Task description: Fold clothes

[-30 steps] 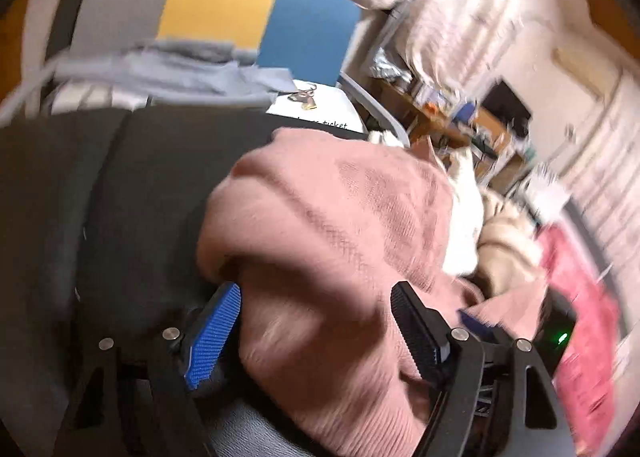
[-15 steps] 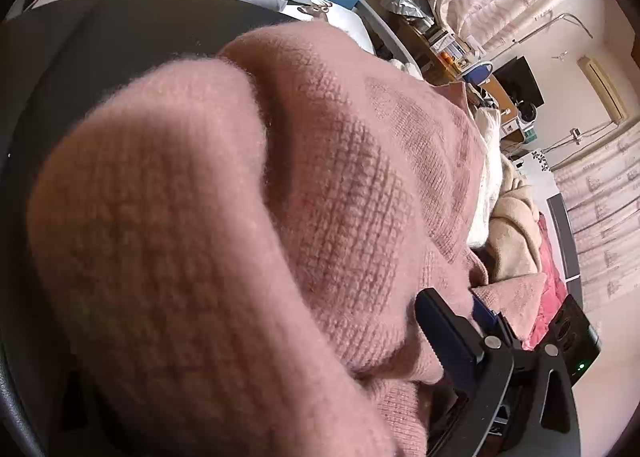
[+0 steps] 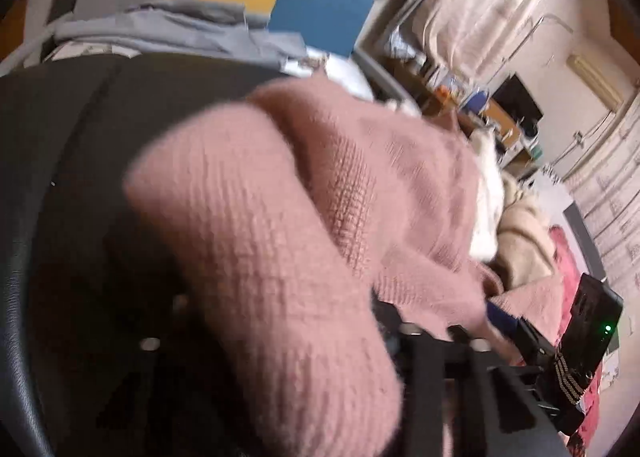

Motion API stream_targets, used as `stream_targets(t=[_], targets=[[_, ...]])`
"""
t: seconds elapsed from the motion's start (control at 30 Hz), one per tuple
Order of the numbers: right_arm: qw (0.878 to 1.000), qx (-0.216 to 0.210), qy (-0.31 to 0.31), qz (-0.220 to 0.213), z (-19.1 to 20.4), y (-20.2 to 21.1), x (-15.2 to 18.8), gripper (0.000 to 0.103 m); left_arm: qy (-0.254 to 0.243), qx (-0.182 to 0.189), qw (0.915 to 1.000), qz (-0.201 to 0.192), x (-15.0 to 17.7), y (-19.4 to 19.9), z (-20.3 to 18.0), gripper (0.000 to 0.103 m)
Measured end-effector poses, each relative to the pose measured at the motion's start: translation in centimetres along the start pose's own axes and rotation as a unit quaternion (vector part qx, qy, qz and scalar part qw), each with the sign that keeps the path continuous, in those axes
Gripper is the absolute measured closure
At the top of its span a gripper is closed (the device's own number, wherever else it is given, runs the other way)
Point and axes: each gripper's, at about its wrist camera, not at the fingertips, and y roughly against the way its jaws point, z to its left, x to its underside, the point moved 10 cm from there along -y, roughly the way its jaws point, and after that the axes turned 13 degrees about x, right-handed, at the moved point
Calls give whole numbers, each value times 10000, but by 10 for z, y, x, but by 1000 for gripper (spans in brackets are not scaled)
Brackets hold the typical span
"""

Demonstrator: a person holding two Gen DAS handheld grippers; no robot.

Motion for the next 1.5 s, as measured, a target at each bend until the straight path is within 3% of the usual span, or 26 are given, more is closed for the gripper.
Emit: stream_targets(t=[0.13,0.2,0.3,0.43,0.53,0.57,0.6,0.63,0.77,0.97,1.0,1.03,1.07,1.13,1.2,1.3,1.37,1.43,1.5], targets=[[9986,27,-331,-400,-10,29,-17,1,-504,102,9981,-336,-15,30,-23,75],[9972,-102,-298,-677,-10,48,-26,2,-451,381,9973,-433,-24,45,-27,75],[9947,-414,32,-938,-1,74,-33,14,-250,766,9956,-488,-38,61,-28,76],[9895,-855,866,-781,34,89,-18,18,-225,843,9945,-576,-46,66,-37,76],[9861,-852,1336,-510,62,76,3,18,-41,903,9941,-608,-38,88,-24,77],[9857,-744,1470,-363,70,66,9,23,-11,875,9943,-613,-30,99,-19,77],[9848,-636,1602,-216,78,57,15,58,-5,821,9945,-651,-26,110,-11,78],[9844,-719,1597,-151,87,55,13,83,-10,748,9944,-742,-27,124,-6,78],[9800,-1548,1239,-185,121,73,-18,89,-108,447,9907,-1278,-35,196,12,78],[9548,-2713,806,-909,159,142,-91,90,-241,37,9872,-1576,-64,266,30,76],[9525,-2778,716,-1024,163,148,-101,91,-208,-112,9878,-1537,-67,266,39,73],[9561,-2656,591,-1092,159,145,-110,100,-109,-274,9895,-1413,-69,260,52,72],[9619,-2453,447,-1123,153,136,-118,101,-9,-435,9907,-1288,-70,254,64,72],[9716,-2042,158,-1183,139,119,-135,101,242,-586,9934,-954,-66,233,90,72],[9814,-1726,77,-837,126,89,-137,101,597,-630,9942,-631,-53,207,119,72],[9741,-2220,360,-245,140,77,-108,96,1069,-403,9900,-831,-45,194,144,72],[9648,-2347,1107,-432,170,89,-79,81,1428,-189,9850,-950,-45,193,155,72],[9478,-2430,1951,-683,205,103,-45,38,1611,-4,9821,-973,-51,198,153,72],[9230,-2494,2778,-928,238,117,-12,23,1744,188,9794,-1002,-59,204,149,72]])
